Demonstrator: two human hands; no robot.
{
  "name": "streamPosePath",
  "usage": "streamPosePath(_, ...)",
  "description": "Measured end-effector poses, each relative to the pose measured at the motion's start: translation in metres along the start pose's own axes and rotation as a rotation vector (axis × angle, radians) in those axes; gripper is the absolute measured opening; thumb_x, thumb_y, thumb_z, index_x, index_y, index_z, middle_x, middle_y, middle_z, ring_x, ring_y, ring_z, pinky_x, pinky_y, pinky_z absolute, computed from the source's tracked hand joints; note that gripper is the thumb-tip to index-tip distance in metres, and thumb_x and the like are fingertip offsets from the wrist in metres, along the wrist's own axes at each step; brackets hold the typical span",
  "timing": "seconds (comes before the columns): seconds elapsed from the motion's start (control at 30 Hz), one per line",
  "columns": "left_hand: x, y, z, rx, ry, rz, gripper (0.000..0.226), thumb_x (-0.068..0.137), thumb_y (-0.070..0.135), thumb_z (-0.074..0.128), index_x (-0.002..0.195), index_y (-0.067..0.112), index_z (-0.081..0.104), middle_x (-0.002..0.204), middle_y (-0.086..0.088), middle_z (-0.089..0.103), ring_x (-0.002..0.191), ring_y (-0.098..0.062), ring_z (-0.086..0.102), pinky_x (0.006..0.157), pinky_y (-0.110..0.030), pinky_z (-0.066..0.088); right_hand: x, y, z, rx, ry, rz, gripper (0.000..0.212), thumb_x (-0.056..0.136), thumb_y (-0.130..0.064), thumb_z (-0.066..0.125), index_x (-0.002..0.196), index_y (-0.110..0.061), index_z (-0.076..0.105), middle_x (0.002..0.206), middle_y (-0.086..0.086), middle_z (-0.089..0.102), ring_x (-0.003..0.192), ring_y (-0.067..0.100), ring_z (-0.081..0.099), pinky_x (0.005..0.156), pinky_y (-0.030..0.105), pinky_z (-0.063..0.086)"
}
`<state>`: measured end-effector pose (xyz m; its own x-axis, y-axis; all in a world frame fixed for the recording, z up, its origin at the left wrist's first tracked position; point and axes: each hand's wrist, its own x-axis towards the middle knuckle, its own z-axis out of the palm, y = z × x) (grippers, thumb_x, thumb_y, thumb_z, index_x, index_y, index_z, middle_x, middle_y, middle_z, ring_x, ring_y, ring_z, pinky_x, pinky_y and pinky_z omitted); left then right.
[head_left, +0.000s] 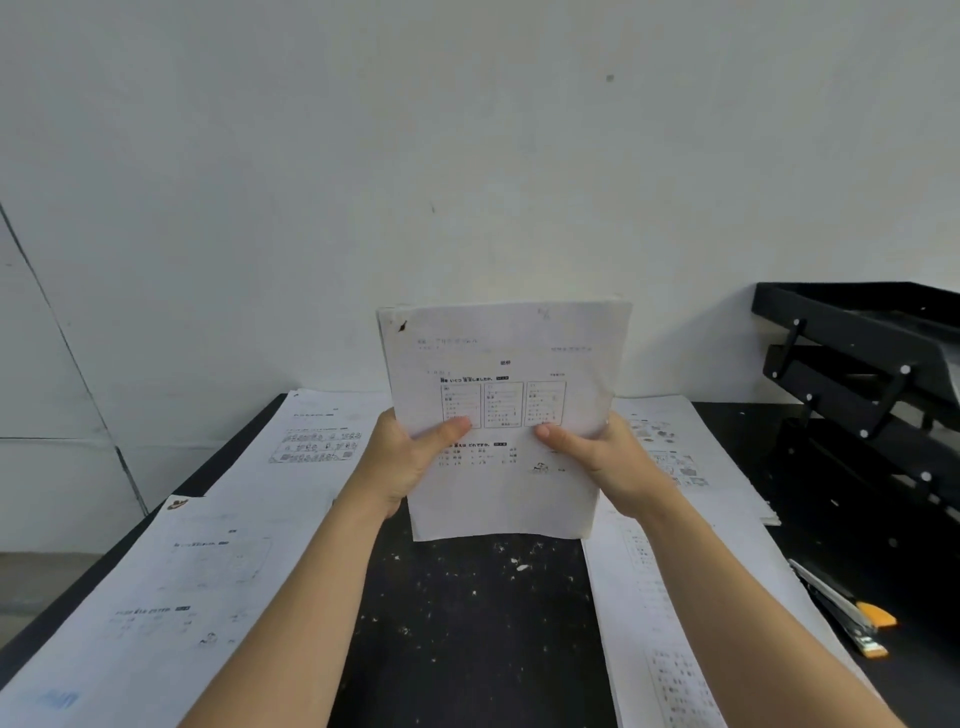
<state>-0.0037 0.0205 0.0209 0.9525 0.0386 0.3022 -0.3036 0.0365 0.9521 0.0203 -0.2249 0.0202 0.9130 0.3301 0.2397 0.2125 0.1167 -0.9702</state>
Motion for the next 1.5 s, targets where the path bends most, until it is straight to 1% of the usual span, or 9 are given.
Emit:
streamPosePath(0.13, -0.003, 0.003, 0.0, 0.026, -0.011, -0.013, 0.028, 0.081, 0.019, 0.078, 0.109, 0.021, 0.073, 0.109, 0.006, 0.078, 0.103, -0.015, 0.074, 0.089, -0.035, 0.06, -0.002, -0.001, 0.003, 0.001, 0.035, -0.005, 0.03, 0.093, -0.013, 0.074, 0.123, -0.012, 0.072, 0.12, 0.006, 0.078, 0.112, 0.028, 0.074, 0.095, 0.045, 0.061)
streamPosePath(0.27, -0.001, 0.015, -0.006, -0.003, -0.018, 0.02, 0.027, 0.08, 0.017, 0.077, 0.107, 0.019, 0.072, 0.103, 0.006, 0.079, 0.098, -0.015, 0.075, 0.076, -0.027, 0.062, -0.002, -0.006, -0.005, 0.031, 0.029, 0.007, 0.043, 0.086, -0.02, 0.077, 0.127, -0.008, 0.069, 0.123, 0.009, 0.076, 0.112, 0.031, 0.074, 0.098, 0.051, 0.058)
streamPosePath(0.53, 0.002, 0.023, -0.001, -0.021, -0.005, 0.051, 0.03, 0.079, 0.028, 0.075, 0.109, 0.024, 0.072, 0.107, 0.008, 0.078, 0.103, -0.009, 0.073, 0.084, -0.025, 0.059, 0.0, -0.013, 0.006, -0.002, 0.042, -0.044, 0.031, 0.096, -0.014, 0.071, 0.127, -0.009, 0.07, 0.121, 0.009, 0.077, 0.112, 0.029, 0.074, 0.094, 0.046, 0.061)
streamPosePath(0.93, -0.001, 0.019, -0.001, -0.003, -0.003, 0.011, 0.028, 0.083, 0.027, 0.073, 0.11, 0.021, 0.073, 0.112, 0.003, 0.078, 0.108, -0.014, 0.072, 0.096, -0.037, 0.056, -0.009, -0.013, 0.011, -0.017, 0.057, -0.008, 0.026, 0.097, -0.016, 0.07, 0.122, -0.011, 0.072, 0.118, 0.007, 0.078, 0.109, 0.027, 0.075, 0.089, 0.039, 0.063)
streamPosePath(1.13, 0.002, 0.04, -0.006, -0.031, 0.003, 0.024, 0.028, 0.08, 0.021, 0.081, 0.106, 0.017, 0.073, 0.106, -0.002, 0.079, 0.1, -0.022, 0.075, 0.086, -0.04, 0.06, -0.01, -0.018, 0.008, -0.096, 0.035, 0.032, 0.033, 0.094, -0.02, 0.074, 0.125, -0.013, 0.07, 0.119, 0.005, 0.078, 0.11, 0.026, 0.075, 0.096, 0.046, 0.06)
streamPosePath(1.2, 0.004, 0.05, -0.005, -0.038, 0.012, 0.028, 0.018, 0.086, 0.019, 0.076, 0.103, 0.018, 0.074, 0.102, 0.0, 0.08, 0.097, -0.02, 0.076, 0.084, -0.036, 0.061, -0.012, -0.029, 0.013, -0.105, 0.086, -0.03, 0.045, 0.092, -0.028, 0.077, 0.134, -0.018, 0.062, 0.126, 0.001, 0.074, 0.112, 0.019, 0.074, 0.09, 0.037, 0.062)
streamPosePath(1.3, 0.004, 0.051, -0.004, -0.013, 0.018, 0.026, 0.012, 0.094, 0.017, 0.068, 0.104, 0.019, 0.074, 0.101, 0.001, 0.08, 0.097, -0.018, 0.076, 0.084, -0.032, 0.061, -0.015, -0.06, 0.026, -0.231, 0.468, -0.287, 0.074, 0.092, -0.05, 0.069, 0.154, -0.029, 0.035, 0.141, -0.009, 0.053, 0.129, 0.004, 0.055, 0.101, 0.023, 0.049)
streamPosePath(1.37, 0.003, 0.051, -0.003, 0.0, 0.034, 0.018, 0.011, 0.094, 0.017, 0.068, 0.104, 0.019, 0.074, 0.102, 0.0, 0.08, 0.098, -0.019, 0.075, 0.083, -0.032, 0.061, -0.014, -0.088, 0.041, -0.405, 0.647, -0.509, 0.063, 0.097, -0.039, 0.06, 0.153, -0.024, 0.036, 0.141, -0.008, 0.047, 0.135, 0.005, 0.045, 0.112, 0.029, 0.039)
streamPosePath(1.5, 0.0, 0.057, 0.001, -0.033, 0.048, -0.003, 0.013, 0.091, 0.015, 0.074, 0.103, 0.013, 0.074, 0.098, -0.004, 0.08, 0.091, -0.022, 0.076, 0.072, -0.031, 0.061, -0.003, -0.127, 0.091, -0.93, 0.541, -0.665, 0.053, 0.093, -0.038, 0.055, 0.141, -0.015, 0.054, 0.141, 0.003, 0.053, 0.133, 0.021, 0.05, 0.118, 0.043, 0.031)
